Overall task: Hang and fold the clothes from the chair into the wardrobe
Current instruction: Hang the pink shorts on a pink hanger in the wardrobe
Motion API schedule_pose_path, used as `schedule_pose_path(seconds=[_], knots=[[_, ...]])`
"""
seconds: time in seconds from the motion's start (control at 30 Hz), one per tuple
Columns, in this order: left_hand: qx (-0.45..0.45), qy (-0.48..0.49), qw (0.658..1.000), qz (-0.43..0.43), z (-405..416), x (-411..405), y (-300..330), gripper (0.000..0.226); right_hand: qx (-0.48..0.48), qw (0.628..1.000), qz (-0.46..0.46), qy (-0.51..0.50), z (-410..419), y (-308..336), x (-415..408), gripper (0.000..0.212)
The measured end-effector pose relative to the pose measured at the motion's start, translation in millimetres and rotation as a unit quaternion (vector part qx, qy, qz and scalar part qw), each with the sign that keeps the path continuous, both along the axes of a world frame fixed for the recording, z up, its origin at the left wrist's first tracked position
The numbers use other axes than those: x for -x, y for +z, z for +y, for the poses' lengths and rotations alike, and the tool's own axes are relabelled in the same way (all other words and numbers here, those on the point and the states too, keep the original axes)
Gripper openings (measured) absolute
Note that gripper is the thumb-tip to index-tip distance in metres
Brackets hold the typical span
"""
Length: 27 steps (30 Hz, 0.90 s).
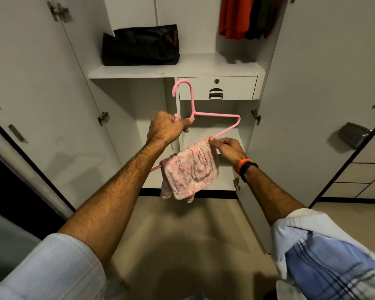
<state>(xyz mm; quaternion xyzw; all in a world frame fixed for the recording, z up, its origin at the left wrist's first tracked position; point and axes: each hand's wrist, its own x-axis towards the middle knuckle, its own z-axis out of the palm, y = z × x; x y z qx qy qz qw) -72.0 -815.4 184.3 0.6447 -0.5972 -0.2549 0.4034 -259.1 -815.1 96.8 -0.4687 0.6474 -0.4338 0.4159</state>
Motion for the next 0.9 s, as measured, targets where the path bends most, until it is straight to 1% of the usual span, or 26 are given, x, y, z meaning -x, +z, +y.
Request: schedule_pose_path(seconds=[0.1, 0.17, 0.2, 0.27, 0.3, 0.33, 0.4, 0.43, 0.47, 0.5, 0.53, 0.57, 0.63, 0.67, 0.73, 0.83, 0.9], knots=[[0.000, -0.001, 1.000, -0.007, -0.4, -1.0, -1.5, 0.036, 0.007, 1.000, 0.020, -0.004, -0.8, 2.2, -4.1, 0.032], [0.002, -0.002, 1.000, -0.014, -0.5, -1.2, -2.5, 0.036, 0.004, 1.000, 0.016, 0.008, -1.7, 2.2, -5.9, 0.028], [0.002, -0.001, 1.000, -0.019, -0.5, -2.1, -3.8, 0.036, 0.020, 0.999, 0.013, 0.024, -1.8, 2.6, -8.4, 0.023], [-0.004, -0.001, 0.999, -0.036, 0.9, -3.0, -7.2, 0.038, 0.116, 0.993, -0.007, 0.021, -1.4, 6.1, -13.0, 0.012], [-0.008, 0.000, 0.999, -0.045, 1.6, -3.5, -8.9, 0.039, 0.165, 0.985, -0.048, -0.002, 1.4, 9.9, -15.3, 0.008], [-0.010, 0.001, 0.999, -0.053, 2.0, -4.3, -10.4, 0.041, 0.195, 0.974, -0.113, -0.027, 1.9, 12.1, -15.1, 0.006], [-0.009, 0.009, 0.999, -0.049, 2.6, -7.5, -10.2, 0.041, 0.183, 0.954, -0.229, -0.068, -1.7, 11.1, -10.3, 0.007], [-0.008, 0.012, 0.999, -0.036, 2.5, -9.5, -7.8, 0.040, 0.149, 0.956, -0.238, -0.086, -4.2, 8.5, -6.5, 0.007], [-0.007, 0.012, 1.000, -0.020, 1.9, -11.1, -5.1, 0.038, 0.103, 0.971, -0.192, -0.102, -8.1, 3.2, -1.0, 0.005], [-0.006, 0.010, 1.000, -0.008, 1.2, -12.1, -1.8, 0.037, 0.053, 0.985, -0.116, -0.118, -9.3, 0.1, 3.4, 0.005], [-0.004, 0.006, 1.000, -0.003, 0.3, -13.2, 1.2, 0.037, 0.012, 0.989, -0.047, -0.139, -7.8, -2.9, 6.1, 0.012], [-0.002, 0.002, 1.000, -0.004, -0.2, -13.8, 3.7, 0.037, -0.012, 0.988, -0.002, -0.157, -6.3, -4.8, 6.7, 0.018], [-0.002, -0.009, 1.000, -0.012, 0.0, -13.3, 5.1, 0.036, -0.018, 0.987, 0.032, -0.158, -5.1, -7.5, 6.4, 0.022], [-0.004, -0.014, 1.000, -0.017, 0.3, -12.7, 4.4, 0.036, -0.012, 0.987, 0.039, -0.156, -4.8, -5.9, 4.5, 0.020], [-0.007, -0.026, 0.999, -0.030, 2.2, -11.2, 0.9, 0.035, 0.032, 0.985, 0.056, -0.161, -1.6, -4.8, -1.0, 0.011], [-0.007, -0.055, 0.997, -0.047, 4.9, -10.7, -7.3, 0.035, 0.166, 0.962, 0.117, -0.181, 9.0, 4.1, -8.5, 0.022], [-0.011, -0.085, 0.995, -0.058, 6.6, -11.7, -10.6, 0.036, 0.276, 0.927, 0.191, -0.167, 11.6, 13.8, -10.2, 0.037]])
